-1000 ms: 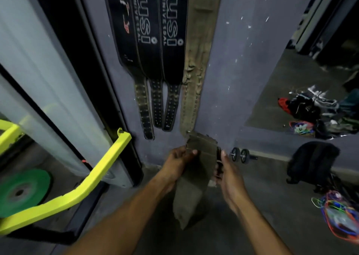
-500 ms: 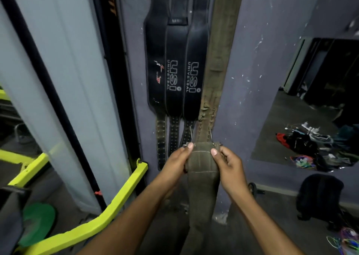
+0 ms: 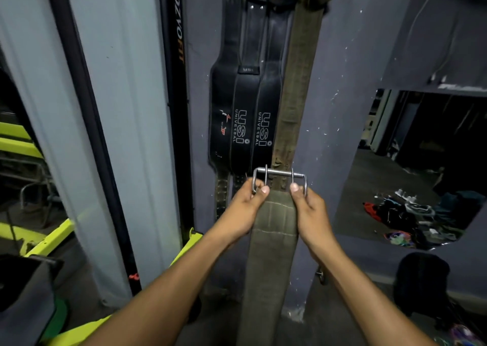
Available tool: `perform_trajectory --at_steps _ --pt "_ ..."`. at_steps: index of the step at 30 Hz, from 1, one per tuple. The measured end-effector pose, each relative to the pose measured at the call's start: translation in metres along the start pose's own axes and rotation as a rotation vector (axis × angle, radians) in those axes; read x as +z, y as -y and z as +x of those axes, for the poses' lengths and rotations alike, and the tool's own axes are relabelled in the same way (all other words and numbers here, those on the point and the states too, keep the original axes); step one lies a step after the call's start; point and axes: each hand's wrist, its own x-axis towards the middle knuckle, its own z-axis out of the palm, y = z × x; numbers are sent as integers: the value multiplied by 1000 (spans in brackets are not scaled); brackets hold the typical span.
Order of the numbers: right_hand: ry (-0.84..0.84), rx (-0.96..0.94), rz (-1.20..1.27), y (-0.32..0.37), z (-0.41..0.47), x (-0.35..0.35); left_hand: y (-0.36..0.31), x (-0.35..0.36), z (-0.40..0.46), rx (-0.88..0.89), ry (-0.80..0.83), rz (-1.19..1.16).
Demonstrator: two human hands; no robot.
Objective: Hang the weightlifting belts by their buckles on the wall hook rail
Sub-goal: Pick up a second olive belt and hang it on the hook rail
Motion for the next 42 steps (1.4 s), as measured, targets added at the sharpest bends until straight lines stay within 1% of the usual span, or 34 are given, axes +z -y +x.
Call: perform_trajectory --at_steps 2,6,8,10,12,15,18,21,23,26,30,33,36,38,39,42 --pt "-47 -41 -11 16 2 -4 -11 2 1 34 22 55" --pt "-147 -86 19 53 17 -8 -17 10 -11 -30 73 -42" --pt "-172 -108 1 70 33 -14 -3 12 -23 -99 108 -84" --pt "-179 -95 -6 86 54 -22 23 13 -38 -168 127 -52" --pt "-133 -21 31 104 70 -30 45 17 -53 -237 119 -49" --pt "-53 140 160 134 61 -32 55 25 -60 -268 53 -101" --pt "76 277 283 124 41 -28 52 27 -53 -242 51 -67" --pt "90 326 358 112 26 -22 51 24 -50 -230 34 -61" --pt "65 273 354 112 27 -22 55 21 -51 -226 34 -69" --pt "25 141 275 118 34 -24 46 23 -46 -202 3 -120" --pt "21 45 180 122 41 -20 -10 29 -17 -43 -41 -125" --pt "29 -19 180 129 47 -13 -60 25 8 54 -93 -147" --pt "25 -89 203 142 59 -8 -80 17 20 100 -64 -185" --pt "11 -125 211 153 67 -6 -68 11 17 99 -11 -230" --pt "1 -143 214 159 72 -4 -52 7 14 72 2 -211" --pt "-35 -187 234 182 90 -2 23 -5 -7 -99 52 -84"
